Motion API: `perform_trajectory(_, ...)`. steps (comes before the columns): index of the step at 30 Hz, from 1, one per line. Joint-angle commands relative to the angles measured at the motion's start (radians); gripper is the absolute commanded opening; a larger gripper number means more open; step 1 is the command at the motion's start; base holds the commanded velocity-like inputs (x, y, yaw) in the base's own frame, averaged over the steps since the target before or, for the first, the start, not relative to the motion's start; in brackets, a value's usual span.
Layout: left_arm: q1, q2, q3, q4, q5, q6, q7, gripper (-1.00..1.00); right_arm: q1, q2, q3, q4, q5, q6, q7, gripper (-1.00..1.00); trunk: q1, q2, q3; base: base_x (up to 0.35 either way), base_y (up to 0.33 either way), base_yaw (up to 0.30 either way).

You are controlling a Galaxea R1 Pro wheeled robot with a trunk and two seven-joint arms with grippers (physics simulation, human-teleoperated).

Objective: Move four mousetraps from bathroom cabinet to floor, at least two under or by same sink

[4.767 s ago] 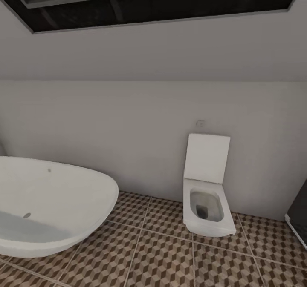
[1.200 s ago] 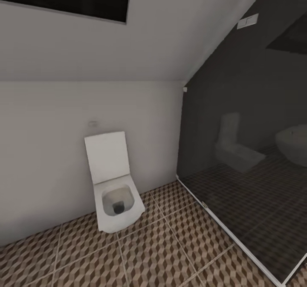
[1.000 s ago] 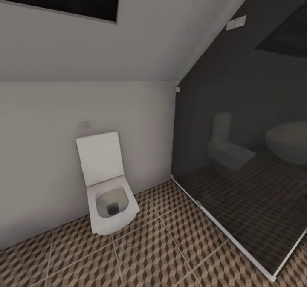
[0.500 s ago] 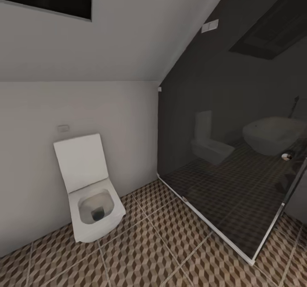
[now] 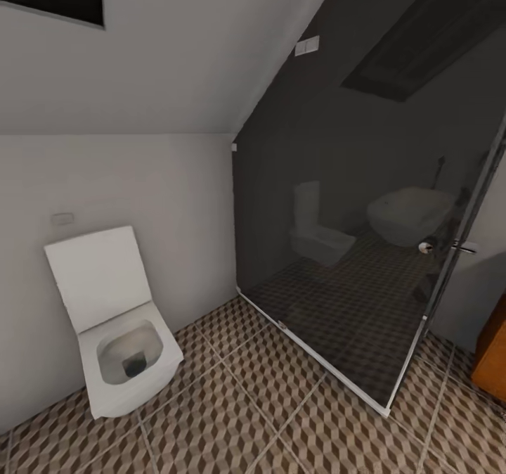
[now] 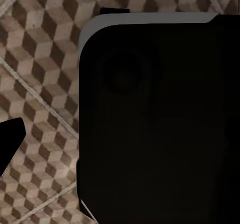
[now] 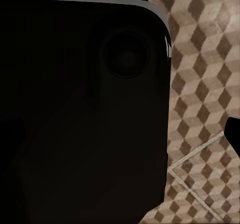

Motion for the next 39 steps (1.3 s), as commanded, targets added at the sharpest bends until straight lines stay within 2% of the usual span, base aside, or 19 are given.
perform_trajectory(1,0.000,0.000,0.001,0.000,0.003,-0.002,0.000,1.00,0.000,0.000,-0.001,0.000,-0.001,-0.003,0.000,1.00,0.000,0.000,-0.001,0.000,0.000,-0.251)
perform_trajectory(39,0.000,0.000,0.001,0.000,0.003,-0.002,0.000,1.00,0.000,0.000,-0.001,0.000,-0.002,-0.003,0.000,1.00,0.000,0.000,-0.001,0.000,0.000,-0.251)
